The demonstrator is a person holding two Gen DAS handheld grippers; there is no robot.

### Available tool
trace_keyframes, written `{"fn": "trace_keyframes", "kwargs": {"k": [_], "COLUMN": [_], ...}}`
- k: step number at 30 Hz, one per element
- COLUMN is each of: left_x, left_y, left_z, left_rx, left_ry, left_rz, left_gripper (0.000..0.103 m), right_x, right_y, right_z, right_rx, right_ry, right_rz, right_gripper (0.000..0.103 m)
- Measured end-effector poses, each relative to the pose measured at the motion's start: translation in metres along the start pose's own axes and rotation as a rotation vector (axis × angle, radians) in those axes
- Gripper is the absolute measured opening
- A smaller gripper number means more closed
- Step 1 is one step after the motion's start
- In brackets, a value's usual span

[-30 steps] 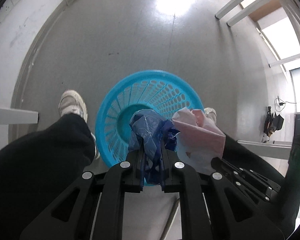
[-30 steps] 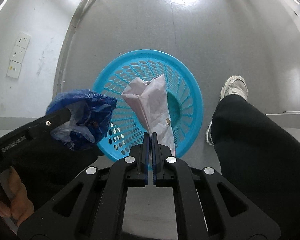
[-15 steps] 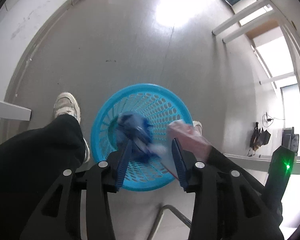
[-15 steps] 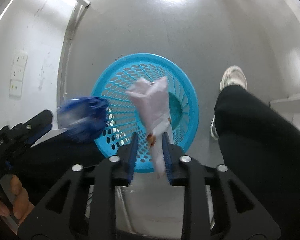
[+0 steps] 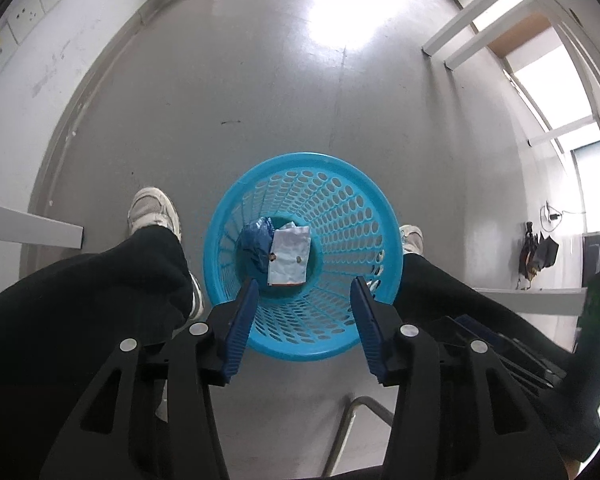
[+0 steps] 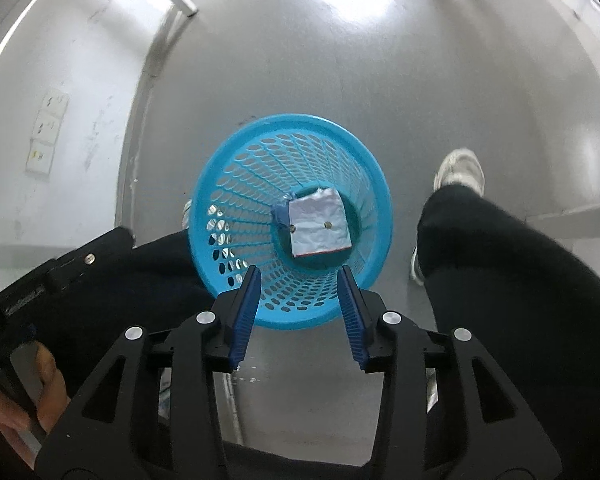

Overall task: Collect trash
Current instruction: 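Open both tools to drop the bags into the wastebasket, then raise both tools back toward the remaining trash on the table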

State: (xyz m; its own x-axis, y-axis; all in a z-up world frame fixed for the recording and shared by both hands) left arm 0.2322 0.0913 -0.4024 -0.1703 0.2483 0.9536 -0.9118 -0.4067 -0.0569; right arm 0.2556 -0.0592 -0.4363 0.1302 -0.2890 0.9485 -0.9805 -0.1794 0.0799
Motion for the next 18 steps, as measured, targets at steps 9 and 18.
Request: {"fn": "trace_keyframes", "kwargs": {"k": [9,18], "left_x": [0.023,0.058], "left_y": [0.014,0.048], "left_z": [0.003,0.019], "left_rx": [-0.035,-0.147], "left_ry": [-0.007,-0.043], "left_rz": [0.052,0.115], "left_gripper": [0.062,0.073], "right_x": [0.043,0.097], "right_y": [0.020,0.059], "right_z": [-0.003,-0.015], "right_rx": [0.039,0.121], "right_ry": [0.045,0.004], "right_rz": [0.092,0.201], "right_gripper": [0.050,0.060]}}
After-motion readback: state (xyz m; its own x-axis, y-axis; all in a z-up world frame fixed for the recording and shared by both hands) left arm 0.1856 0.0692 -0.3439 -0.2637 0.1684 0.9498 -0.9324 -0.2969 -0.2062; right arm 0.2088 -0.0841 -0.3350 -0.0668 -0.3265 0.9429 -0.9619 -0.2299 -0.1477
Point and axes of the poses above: each gripper's, at about its wrist camera, not at the fingertips, and x roughly against the way its jaws point, z to its right, y to its underside, the point moved 7 cm from there along -x, roughly the way its jaws point, and after that the axes turned 6 degrees about -z, right-handed, at the moved point
